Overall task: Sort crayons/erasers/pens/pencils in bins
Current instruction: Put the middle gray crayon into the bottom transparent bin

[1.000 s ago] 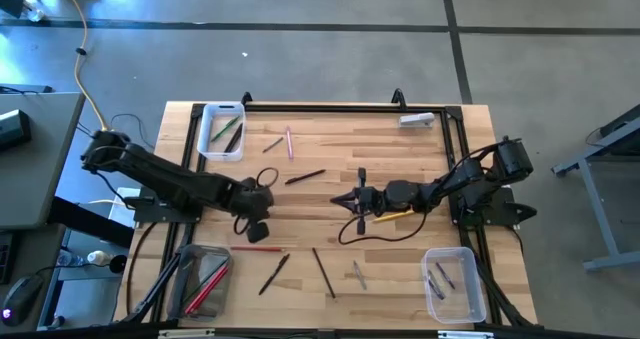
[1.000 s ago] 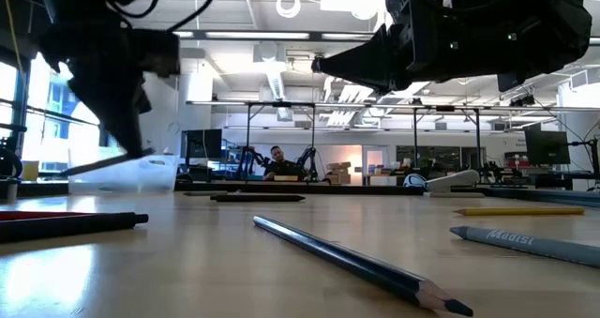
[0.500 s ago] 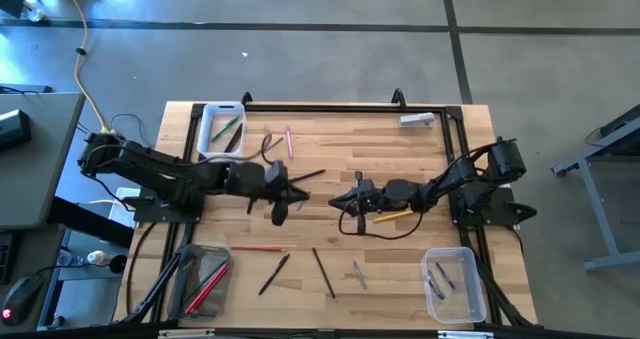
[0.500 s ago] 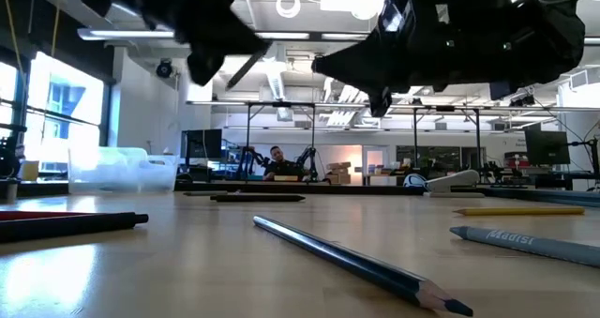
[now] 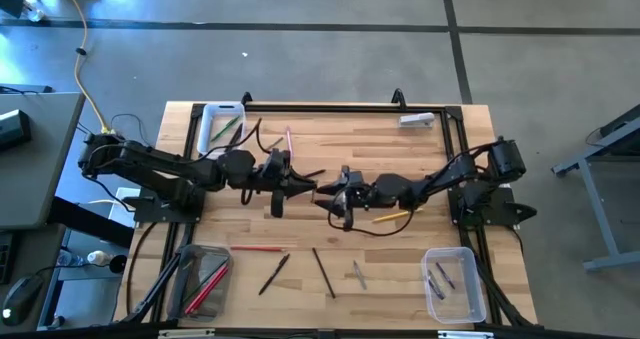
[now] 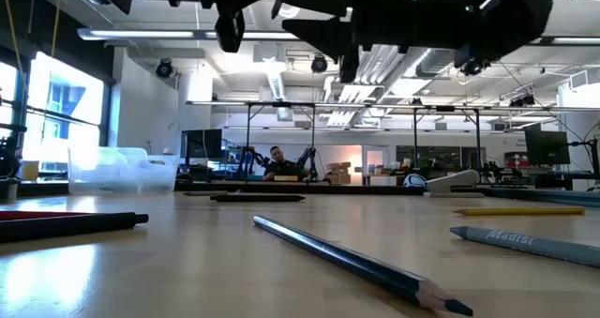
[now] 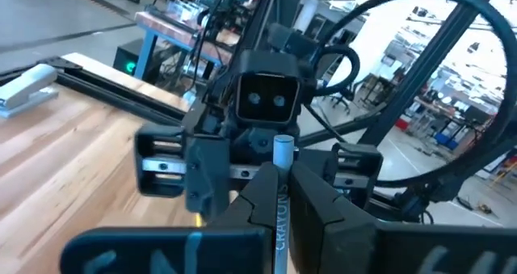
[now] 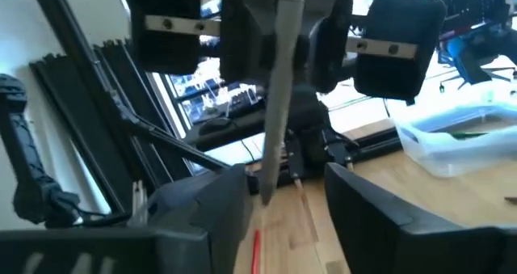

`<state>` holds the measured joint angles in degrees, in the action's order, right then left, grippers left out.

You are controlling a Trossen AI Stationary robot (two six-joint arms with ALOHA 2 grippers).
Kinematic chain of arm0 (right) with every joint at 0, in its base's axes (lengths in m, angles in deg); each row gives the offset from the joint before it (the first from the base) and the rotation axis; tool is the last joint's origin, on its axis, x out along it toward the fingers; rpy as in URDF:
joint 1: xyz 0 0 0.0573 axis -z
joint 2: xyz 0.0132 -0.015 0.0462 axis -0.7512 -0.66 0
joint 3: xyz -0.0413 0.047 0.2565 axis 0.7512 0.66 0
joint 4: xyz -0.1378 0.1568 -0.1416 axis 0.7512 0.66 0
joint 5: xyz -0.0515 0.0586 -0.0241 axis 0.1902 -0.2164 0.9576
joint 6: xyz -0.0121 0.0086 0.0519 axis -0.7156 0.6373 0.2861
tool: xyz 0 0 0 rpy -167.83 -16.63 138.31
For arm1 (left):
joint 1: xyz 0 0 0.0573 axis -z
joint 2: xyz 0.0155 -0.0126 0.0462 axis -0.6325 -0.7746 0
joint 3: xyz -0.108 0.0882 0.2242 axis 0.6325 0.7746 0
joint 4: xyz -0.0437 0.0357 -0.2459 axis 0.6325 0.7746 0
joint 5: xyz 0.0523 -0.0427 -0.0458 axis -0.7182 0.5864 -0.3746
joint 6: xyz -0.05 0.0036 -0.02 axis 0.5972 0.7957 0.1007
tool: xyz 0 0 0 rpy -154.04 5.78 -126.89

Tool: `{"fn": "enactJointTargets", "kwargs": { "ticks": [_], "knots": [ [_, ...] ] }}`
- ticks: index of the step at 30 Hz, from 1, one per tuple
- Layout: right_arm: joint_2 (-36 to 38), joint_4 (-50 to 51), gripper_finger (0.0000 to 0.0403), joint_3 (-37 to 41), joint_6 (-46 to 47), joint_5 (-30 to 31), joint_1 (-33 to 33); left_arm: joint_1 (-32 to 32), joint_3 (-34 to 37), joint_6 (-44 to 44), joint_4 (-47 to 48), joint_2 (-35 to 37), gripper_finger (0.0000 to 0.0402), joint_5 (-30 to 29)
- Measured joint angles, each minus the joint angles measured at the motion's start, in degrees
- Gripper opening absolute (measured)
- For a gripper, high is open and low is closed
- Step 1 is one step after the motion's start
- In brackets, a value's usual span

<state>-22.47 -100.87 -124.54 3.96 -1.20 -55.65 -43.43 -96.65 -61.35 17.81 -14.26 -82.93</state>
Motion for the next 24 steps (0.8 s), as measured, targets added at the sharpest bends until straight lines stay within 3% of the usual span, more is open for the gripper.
{"fn": "enactJointTargets", "kwargs": {
  "ticks": [5, 10, 21, 24],
  "knots": [
    [0.0, 5.12, 0.018, -4.09, -1.15, 0.24, 0.43, 0.12, 0.0, -0.54, -0.69, 0.0, 0.0, -0.1],
    [0.0, 8.1, 0.0167, -6.27, -2.49, 0.26, 0.41, 0.13, 0.0, -1.36, -1.97, 0.0, 0.0, -0.15],
    [0.0, 8.22, 0.0017, -6.45, -3.86, 0.33, 0.39, 0.08, 0.0, -2.1, -1.99, 0.0, 0.001, -1.07],
    [0.0, 8.48, 0.0013, -6.45, -4.64, 0.43, 0.41, 0.08, 0.0, -3.26, -1.97, 0.13, 0.0035, -1.3]
  ]
}}
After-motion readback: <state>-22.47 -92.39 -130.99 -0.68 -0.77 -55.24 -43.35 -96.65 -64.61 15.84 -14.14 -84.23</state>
